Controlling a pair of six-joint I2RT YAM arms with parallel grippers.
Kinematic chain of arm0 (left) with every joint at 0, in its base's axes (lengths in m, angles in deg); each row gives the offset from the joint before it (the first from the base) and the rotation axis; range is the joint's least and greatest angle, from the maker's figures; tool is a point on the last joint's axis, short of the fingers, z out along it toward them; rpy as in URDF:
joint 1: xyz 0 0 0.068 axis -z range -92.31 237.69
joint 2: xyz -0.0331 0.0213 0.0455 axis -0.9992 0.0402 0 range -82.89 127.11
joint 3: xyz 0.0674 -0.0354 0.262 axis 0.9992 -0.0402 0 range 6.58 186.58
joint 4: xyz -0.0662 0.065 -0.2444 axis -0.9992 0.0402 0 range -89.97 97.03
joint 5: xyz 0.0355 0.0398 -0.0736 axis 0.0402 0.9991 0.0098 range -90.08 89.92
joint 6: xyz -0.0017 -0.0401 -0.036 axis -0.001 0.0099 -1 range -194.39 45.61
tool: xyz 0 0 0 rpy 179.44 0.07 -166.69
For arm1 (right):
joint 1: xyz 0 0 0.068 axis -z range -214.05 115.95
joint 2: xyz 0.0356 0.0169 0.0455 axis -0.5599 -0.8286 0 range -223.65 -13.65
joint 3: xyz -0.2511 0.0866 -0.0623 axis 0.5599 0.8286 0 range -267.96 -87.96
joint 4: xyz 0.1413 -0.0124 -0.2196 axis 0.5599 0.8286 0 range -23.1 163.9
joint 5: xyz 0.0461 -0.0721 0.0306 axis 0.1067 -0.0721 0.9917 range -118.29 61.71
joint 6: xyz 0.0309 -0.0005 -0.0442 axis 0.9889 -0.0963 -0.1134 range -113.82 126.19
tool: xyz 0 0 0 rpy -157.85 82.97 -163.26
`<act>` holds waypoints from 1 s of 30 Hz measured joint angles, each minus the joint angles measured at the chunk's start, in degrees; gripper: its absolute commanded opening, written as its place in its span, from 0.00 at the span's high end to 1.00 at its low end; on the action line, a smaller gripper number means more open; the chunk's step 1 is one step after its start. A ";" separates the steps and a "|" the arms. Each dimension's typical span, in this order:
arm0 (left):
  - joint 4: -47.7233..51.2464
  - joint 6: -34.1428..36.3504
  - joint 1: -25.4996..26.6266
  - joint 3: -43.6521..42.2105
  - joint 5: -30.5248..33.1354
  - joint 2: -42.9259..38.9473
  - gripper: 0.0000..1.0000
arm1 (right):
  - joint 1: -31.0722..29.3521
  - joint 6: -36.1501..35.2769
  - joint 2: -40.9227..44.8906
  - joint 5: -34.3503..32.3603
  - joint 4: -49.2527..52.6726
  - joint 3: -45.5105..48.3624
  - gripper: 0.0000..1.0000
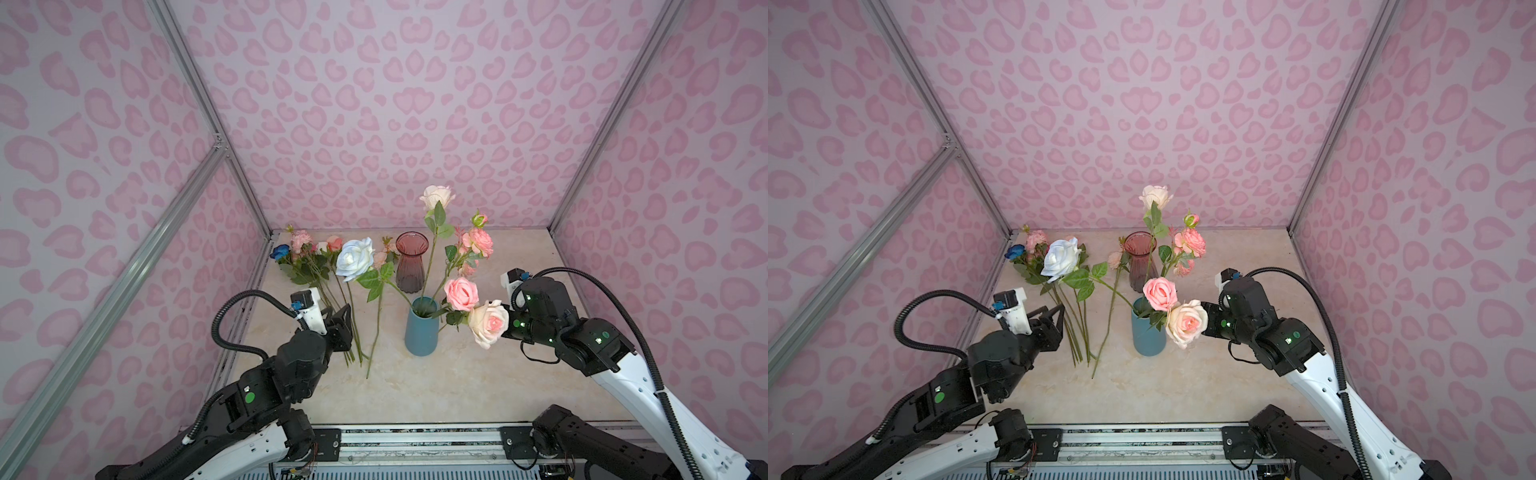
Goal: Arrange the flowers into the vase
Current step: 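Lower the left gripper to the loose stems while the right nears the vase, then grasp the white rose stem with the left gripper and lift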
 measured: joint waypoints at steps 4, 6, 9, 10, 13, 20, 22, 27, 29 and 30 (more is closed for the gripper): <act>-1.01 -5.88 -0.81 -6.75 -1.05 0.90 0.55 | -3.30 5.55 1.86 -0.04 -2.25 5.27 0.42; -3.06 -6.64 -0.96 -8.22 -1.53 0.96 0.51 | -4.31 7.34 1.38 -0.72 -3.89 6.54 0.43; -8.00 -6.71 -2.80 -10.03 -3.67 4.81 0.51 | -5.55 9.68 0.22 -2.43 -6.95 8.50 0.45; -10.14 -6.71 -4.04 -10.56 -5.27 7.67 0.53 | -5.73 10.10 -0.20 -2.82 -8.04 9.40 0.45; -16.31 -6.27 -7.28 -11.58 -10.51 16.83 0.51 | -5.35 11.61 -1.38 -4.59 -11.26 11.93 0.46; -29.16 -3.80 -13.35 -9.88 -21.03 35.71 0.51 | -1.14 12.68 -4.35 -4.66 -18.95 17.42 0.46; -32.59 -3.37 -13.38 -9.07 -24.24 39.87 0.52 | -0.57 12.66 -4.72 -4.20 -20.39 18.40 0.45; -39.21 -3.37 -12.94 -8.81 -30.18 48.54 0.56 | 2.38 11.15 -5.35 -2.05 -22.73 20.85 0.44; -40.59 -3.39 -12.17 -8.81 -32.02 50.23 0.56 | 3.17 9.99 -5.42 -1.42 -22.82 21.14 0.44; -41.16 -3.39 -11.85 -8.79 -32.44 50.84 0.56 | 3.21 9.42 -5.40 -1.20 -22.86 21.24 0.44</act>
